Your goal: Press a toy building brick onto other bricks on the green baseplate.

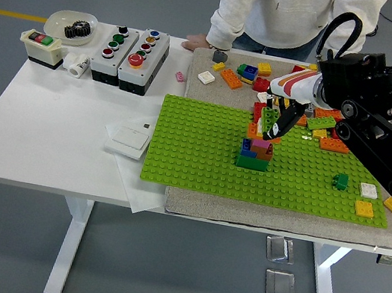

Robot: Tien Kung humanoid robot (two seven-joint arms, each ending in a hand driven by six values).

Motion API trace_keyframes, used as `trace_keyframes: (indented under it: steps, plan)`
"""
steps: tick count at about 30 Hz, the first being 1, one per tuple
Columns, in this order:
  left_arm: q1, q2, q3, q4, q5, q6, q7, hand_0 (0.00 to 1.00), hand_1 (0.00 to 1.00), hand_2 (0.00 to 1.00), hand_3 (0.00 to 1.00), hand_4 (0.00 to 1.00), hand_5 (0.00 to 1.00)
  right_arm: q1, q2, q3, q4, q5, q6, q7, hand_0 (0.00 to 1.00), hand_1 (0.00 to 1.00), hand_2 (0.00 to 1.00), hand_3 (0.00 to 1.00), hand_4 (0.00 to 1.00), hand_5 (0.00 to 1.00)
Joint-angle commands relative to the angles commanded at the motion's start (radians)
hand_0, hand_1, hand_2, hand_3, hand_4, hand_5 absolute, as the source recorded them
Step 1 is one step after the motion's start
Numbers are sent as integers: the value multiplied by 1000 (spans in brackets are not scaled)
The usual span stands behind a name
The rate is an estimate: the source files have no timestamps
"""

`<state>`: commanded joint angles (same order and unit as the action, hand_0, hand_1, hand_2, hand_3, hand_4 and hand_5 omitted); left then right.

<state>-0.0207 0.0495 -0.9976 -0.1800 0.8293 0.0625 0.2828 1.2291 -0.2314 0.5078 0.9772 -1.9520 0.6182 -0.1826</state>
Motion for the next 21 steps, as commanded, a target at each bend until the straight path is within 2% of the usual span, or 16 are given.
trace_keyframes:
  steps: [21]
  plan:
    - [-8,1,0,0,-2,1,-2,866,848,844,644,730,641,10,7,-9,-3,-6,-2,3,419,475,548,501,721,456]
